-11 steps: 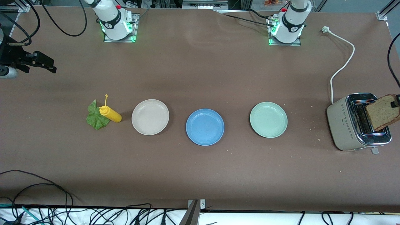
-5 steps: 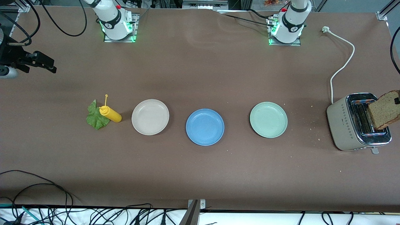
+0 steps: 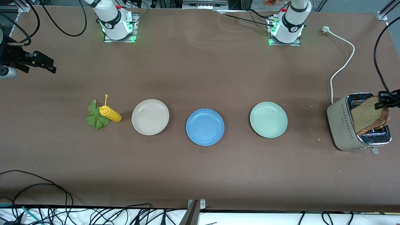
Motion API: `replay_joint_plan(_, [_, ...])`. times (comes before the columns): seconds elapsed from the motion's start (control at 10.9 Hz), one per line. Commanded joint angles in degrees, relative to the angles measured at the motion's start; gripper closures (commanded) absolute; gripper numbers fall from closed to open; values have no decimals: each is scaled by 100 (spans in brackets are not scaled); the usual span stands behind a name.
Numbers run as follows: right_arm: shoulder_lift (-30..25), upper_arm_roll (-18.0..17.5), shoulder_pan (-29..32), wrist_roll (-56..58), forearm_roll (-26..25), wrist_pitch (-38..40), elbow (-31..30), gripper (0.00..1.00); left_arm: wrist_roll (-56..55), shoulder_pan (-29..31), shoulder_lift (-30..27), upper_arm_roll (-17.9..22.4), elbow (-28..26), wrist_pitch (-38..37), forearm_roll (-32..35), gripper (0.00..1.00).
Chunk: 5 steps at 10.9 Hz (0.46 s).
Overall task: Make sandwich in blue plate with both arms
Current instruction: 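Carry the bread slice with the left gripper onto the blue plate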
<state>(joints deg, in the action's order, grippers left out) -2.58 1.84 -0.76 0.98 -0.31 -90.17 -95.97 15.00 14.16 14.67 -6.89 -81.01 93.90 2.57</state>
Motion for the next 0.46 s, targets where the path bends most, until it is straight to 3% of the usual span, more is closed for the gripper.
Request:
replay_joint_plan(0.0, [-6,-26,50,-54,-22,105,70,0,-707,-833,-9,12,-99,-12,-211,100])
replay_joint_plan(0.37, [-24,-26,50,-54,-22,201,70,0,-2367,-1687,333,48,-178,355,-1159,100])
